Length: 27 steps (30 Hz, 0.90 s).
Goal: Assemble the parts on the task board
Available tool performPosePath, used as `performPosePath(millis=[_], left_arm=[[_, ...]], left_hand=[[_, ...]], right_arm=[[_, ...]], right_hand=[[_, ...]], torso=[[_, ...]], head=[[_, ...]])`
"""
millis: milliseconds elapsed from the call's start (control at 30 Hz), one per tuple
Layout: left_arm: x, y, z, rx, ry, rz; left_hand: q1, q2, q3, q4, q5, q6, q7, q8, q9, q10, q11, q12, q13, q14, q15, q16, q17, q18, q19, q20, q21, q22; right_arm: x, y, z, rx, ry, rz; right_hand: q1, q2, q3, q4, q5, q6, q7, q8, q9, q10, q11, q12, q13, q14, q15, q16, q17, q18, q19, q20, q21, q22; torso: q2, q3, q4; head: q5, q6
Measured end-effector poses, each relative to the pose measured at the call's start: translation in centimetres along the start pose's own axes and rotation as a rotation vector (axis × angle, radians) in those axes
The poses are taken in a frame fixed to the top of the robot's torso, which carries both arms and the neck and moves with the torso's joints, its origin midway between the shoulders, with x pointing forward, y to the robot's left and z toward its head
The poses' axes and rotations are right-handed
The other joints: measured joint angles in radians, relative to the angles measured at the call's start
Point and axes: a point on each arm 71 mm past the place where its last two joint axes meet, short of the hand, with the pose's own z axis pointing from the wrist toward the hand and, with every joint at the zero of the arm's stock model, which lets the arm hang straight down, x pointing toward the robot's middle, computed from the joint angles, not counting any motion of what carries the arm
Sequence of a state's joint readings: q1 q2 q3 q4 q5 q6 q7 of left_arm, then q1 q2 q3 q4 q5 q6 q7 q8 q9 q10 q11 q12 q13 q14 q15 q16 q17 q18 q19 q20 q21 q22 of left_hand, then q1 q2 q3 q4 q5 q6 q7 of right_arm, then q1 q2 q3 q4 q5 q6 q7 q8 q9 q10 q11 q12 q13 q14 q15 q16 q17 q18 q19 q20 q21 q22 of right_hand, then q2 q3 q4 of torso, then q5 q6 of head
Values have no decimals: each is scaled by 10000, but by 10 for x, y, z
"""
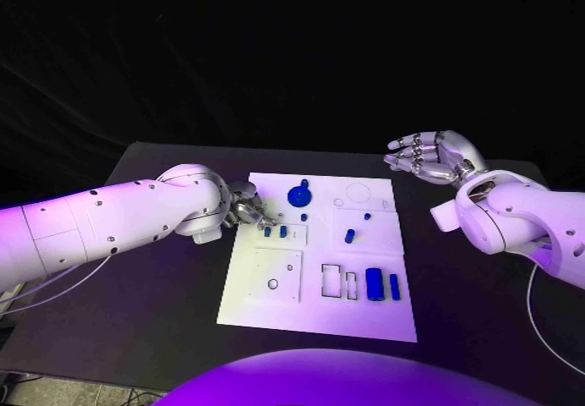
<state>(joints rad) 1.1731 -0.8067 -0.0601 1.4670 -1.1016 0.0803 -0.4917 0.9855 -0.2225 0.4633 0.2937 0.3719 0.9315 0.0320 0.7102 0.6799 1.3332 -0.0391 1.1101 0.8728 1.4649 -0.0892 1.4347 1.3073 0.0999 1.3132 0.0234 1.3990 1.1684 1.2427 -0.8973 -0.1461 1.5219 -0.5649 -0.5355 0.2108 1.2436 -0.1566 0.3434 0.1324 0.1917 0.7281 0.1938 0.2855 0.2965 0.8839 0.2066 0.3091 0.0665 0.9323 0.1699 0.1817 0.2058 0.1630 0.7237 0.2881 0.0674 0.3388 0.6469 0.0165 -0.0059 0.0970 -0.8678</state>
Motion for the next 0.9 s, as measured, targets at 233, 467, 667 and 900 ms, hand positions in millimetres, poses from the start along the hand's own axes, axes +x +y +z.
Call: performPosePath(millis=[233,467,667,900], left_arm=[[-12,-2,-7,97,-271,-107],[-19,-11,-12,491,-593,-340],[-23,-32,-11,2051,-1506,-827],[-23,-53,-8,3905,-2715,-326]], left_hand=[[0,0,-12,15,0,0,0,0,-2,0,0,0,-1,0,0,0,0,1,0,0,0,0],[616,74,15,-40,60,-678,279,-346,-110,-1382,255,-1546,-2006,15,138,-126,-7,48,-914,82,-752,-1340],[2864,-341,593,-119,60,-2241,1307,-1160,-831,-3900,1231,-3232,-3445,-2130,1026,-3127,-3997,703,-3909,833,-3747,-5328],[4218,-637,438,-471,-2,-2606,1392,-1591,-1816,-4887,1434,-4588,-4886,-3584,1254,-4795,-5956,702,-4148,1115,-4898,-6060]], right_arm=[[-1,-1,0,22,-24,-2],[-1,-1,0,39,-43,-6],[-1,-2,0,35,-41,-2],[-1,-1,0,-12,-21,5]], right_hand=[[0,0,-55,1,39,0,0,-15,-21,0,0,-38,-10,0,0,-55,-52,-1,-225,-19,0,-108],[0,-1,-54,1,39,0,0,-15,-27,0,0,-38,-10,-30,30,-94,-64,-1,-226,-19,0,-113],[67,65,-54,0,39,0,0,-15,-36,27,27,-74,-9,-36,36,-116,-99,-2,-225,-19,0,-126],[172,170,-37,-71,39,117,-9,-15,-54,27,27,-74,-9,22,47,-153,-148,-1,-186,19,0,-154]], torso=[[-2,5,-5],[7,0,-5],[12,0,-12],[21,-17,1]], head=[[-20,43],[-69,109],[-113,160],[-171,194]])
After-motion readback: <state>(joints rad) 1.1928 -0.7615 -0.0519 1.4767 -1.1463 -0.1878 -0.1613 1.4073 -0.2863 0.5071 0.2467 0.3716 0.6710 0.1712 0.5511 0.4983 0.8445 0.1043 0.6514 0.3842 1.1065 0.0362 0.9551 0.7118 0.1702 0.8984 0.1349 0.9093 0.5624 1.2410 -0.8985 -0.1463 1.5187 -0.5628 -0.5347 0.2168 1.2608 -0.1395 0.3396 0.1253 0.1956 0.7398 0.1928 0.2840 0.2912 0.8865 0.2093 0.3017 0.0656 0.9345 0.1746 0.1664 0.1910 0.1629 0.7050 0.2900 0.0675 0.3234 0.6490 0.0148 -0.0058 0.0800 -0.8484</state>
